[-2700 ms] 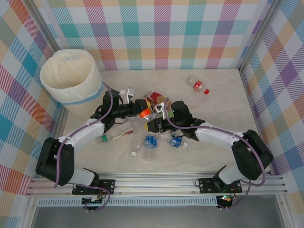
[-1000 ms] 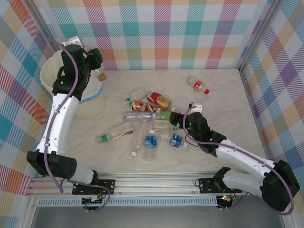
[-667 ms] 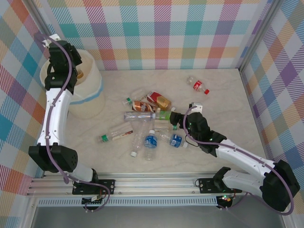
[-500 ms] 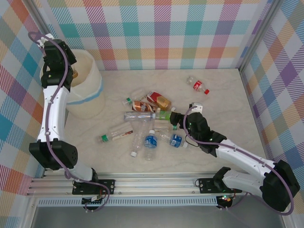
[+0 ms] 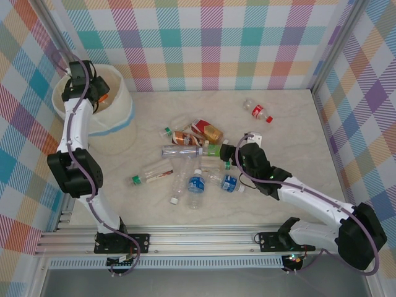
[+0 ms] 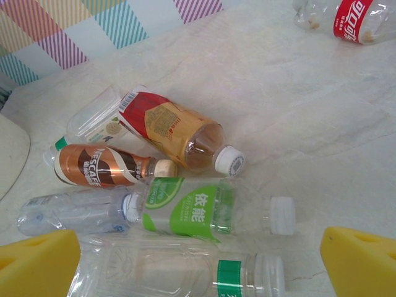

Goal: Put the plastic bottles in the bin

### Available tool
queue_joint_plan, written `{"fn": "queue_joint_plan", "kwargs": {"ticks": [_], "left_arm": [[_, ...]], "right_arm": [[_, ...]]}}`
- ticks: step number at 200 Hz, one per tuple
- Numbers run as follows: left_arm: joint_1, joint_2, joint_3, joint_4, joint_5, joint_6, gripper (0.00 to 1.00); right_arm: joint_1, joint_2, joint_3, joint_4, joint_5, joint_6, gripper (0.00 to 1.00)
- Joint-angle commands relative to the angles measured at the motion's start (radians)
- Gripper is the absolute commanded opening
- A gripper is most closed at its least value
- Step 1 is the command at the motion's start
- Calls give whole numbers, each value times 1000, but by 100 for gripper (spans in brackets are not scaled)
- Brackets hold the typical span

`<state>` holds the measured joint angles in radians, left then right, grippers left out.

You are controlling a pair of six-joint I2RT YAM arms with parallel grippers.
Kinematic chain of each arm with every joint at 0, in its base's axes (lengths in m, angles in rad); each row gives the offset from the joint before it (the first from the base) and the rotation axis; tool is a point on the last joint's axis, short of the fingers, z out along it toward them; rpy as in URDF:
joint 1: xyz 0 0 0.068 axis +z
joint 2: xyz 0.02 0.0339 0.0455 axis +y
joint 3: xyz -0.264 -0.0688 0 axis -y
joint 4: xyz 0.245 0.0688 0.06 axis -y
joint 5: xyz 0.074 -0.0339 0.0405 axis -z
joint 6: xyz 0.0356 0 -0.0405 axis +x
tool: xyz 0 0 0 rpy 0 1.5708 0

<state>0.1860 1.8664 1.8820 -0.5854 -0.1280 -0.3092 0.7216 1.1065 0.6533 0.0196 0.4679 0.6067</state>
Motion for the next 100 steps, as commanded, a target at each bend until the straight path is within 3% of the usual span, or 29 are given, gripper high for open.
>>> {"fn": "queue_joint_plan", "kwargs": {"ticks": [1,24,75,100], "left_arm": [[18,18,36,-23,106,-72,20],[18,32,14,-1,135,-103,30],[17,17,9,-11,149,-92,64],[17,-12,0,-4,159,-81,76]], "right_arm": [[1,15,33,-14,-7,11,100],[1,28,41,-11,-17,14,100],[-8,48,61,-25,-27,12,100],[-28,63,67,-40,-28,25,100]]}}
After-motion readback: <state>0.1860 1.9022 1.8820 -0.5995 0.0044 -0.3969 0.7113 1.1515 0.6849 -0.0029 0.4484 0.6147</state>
